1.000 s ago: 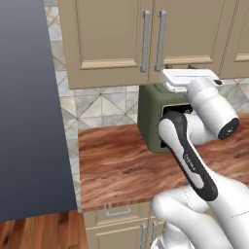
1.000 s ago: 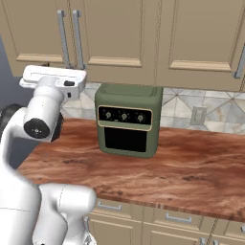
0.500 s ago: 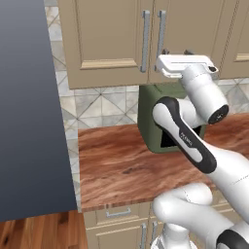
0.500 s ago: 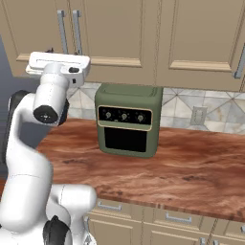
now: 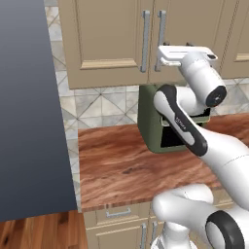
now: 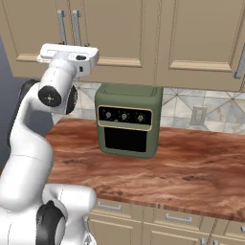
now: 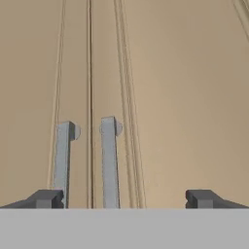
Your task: The dining table condiment station is running low on mayonnaise. Refill the condiment station by opening the cabinet and taking the mayonnaise from the cabinet and placing it on the dining table.
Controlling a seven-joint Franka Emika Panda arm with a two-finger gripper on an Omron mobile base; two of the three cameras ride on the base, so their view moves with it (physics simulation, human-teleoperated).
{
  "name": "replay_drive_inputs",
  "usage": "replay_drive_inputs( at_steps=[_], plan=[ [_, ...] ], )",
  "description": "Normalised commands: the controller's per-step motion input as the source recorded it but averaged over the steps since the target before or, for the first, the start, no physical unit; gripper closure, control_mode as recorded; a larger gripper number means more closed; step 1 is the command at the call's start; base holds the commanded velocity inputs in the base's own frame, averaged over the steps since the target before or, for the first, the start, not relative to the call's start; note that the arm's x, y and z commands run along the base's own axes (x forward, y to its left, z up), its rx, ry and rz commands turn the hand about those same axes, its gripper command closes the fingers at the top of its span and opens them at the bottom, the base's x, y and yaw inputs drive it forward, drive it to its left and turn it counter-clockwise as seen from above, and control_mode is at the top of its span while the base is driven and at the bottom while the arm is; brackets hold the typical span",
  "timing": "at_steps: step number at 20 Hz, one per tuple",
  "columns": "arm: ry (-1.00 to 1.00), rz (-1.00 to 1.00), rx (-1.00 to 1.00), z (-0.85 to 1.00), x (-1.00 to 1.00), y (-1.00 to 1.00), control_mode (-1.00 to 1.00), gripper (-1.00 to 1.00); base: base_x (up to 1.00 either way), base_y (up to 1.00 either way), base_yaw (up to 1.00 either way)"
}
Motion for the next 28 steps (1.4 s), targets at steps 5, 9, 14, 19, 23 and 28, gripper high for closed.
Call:
replay_drive_inputs(
  at_steps=[5,9,14,19,23,28],
  plan=[
    [0.21,-0.08,-0.04,0.03,0.33,0.17,-1.0,-1.0,0.0,0.0,0.0],
    [0.08,-0.01,-0.05,0.0,0.33,0.24,-1.0,-1.0,0.0,0.0,0.0],
    [0.0,0.0,-0.05,-0.02,0.25,0.04,-1.0,-1.0,0.0,0.0,0.0],
    [-0.04,0.03,-0.04,-0.1,0.21,-0.02,-1.0,-1.0,0.0,0.0,0.0],
    [-0.08,0.06,-0.02,-0.02,0.07,-0.2,-1.0,-1.0,0.0,0.0,0.0],
    [-0.06,0.05,0.0,0.0,0.01,-0.2,-1.0,-1.0,0.0,0.0,0.0]
  ],
)
